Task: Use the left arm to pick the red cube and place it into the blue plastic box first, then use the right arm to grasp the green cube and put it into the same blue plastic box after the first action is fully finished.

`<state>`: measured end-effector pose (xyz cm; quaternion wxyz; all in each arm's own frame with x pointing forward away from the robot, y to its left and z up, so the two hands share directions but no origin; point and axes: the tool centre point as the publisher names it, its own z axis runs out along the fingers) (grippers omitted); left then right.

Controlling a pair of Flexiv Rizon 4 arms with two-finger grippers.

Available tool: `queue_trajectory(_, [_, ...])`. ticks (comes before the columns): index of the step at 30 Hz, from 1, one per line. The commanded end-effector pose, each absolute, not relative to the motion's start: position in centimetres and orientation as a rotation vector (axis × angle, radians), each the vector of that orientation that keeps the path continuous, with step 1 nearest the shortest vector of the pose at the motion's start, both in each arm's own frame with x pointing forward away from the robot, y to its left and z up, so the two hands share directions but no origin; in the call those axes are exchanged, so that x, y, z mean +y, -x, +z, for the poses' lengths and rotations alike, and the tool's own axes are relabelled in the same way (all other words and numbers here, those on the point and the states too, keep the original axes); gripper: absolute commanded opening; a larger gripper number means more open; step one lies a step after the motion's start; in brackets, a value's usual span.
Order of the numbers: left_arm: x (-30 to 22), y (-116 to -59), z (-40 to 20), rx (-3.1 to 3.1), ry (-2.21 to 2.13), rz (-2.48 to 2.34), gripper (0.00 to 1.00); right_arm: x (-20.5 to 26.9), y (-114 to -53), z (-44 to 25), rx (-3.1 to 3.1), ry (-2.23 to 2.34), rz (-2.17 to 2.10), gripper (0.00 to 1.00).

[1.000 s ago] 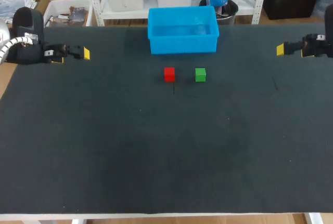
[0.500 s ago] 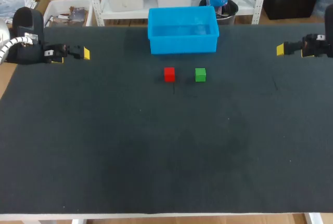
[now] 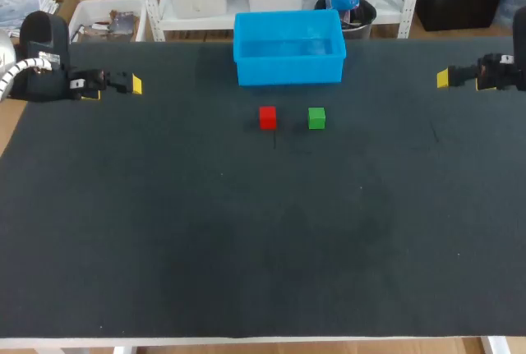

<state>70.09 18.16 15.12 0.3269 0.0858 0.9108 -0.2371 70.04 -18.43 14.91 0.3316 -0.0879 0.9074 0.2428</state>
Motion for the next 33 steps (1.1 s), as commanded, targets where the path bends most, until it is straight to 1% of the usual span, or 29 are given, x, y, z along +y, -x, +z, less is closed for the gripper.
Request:
queue_trajectory(1, [18.3, -70.1, 15.1, 2.382, -0.227, -0.626, 1.0, -18.4, -70.0, 14.9, 2.372, 0.23, 0.634, 1.0])
queue_trajectory(13, [18.3, -70.1, 15.1, 2.382, -0.227, -0.626, 1.0, -18.4, -70.0, 14.9, 2.372, 0.23, 0.634, 1.0])
queue_trajectory(18, [17.8, -71.1, 15.6, 2.475, -0.171, -0.571, 1.0, -18.4, -70.0, 14.9, 2.372, 0.23, 0.634, 1.0])
queue_trajectory(27, [14.5, -73.0, 16.6, 2.537, -0.185, -0.394, 1.0, -18.4, -70.0, 14.9, 2.372, 0.23, 0.634, 1.0])
queue_trajectory(33, [11.5, -73.7, 16.2, 2.563, -0.181, -0.393, 1.0, -18.4, -70.0, 14.9, 2.372, 0.23, 0.634, 1.0])
